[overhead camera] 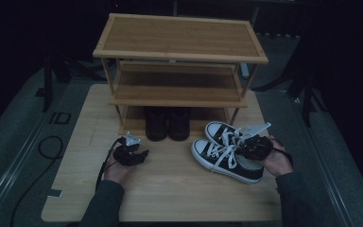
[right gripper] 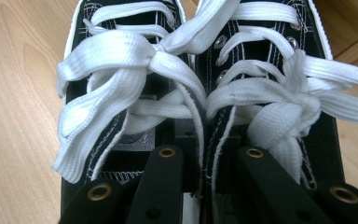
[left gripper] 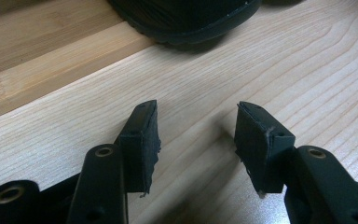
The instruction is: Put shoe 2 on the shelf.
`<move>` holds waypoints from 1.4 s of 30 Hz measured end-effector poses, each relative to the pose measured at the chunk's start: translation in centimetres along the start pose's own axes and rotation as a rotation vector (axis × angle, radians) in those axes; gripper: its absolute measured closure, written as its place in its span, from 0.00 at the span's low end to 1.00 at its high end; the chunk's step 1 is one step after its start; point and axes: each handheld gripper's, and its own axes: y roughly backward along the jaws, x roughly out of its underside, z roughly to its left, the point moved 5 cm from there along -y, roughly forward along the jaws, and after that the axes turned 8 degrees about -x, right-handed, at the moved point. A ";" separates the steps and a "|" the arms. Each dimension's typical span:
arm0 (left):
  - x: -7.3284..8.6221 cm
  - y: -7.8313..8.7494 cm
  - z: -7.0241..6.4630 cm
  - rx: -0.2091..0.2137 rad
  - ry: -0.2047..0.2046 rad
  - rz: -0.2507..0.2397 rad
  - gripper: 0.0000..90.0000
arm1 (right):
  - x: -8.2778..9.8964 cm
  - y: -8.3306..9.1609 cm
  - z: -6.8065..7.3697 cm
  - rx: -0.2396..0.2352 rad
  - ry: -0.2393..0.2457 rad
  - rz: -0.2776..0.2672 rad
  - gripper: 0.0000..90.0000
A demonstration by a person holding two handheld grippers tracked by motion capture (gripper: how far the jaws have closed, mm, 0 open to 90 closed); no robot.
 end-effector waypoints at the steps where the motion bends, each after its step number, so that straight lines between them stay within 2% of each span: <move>1: 0.0 0.0 0.0 0.000 0.000 0.000 0.55 | -0.1 0.1 0.0 -0.002 0.007 0.001 0.94; 18: 0.0 0.0 0.0 -0.001 0.001 -0.002 0.55 | -2.8 0.7 -0.3 -0.057 0.107 0.015 0.94; 26: 0.0 0.0 0.0 -0.001 0.003 -0.002 0.55 | -4.1 1.3 0.1 -0.093 0.133 0.000 0.94; 37: 0.0 0.0 0.0 0.000 0.002 -0.003 0.55 | -6.1 2.4 0.7 -0.105 0.177 -0.010 0.94; 42: 0.0 0.0 0.0 0.000 0.002 -0.003 0.55 | -6.7 2.8 0.8 -0.141 0.182 -0.019 0.94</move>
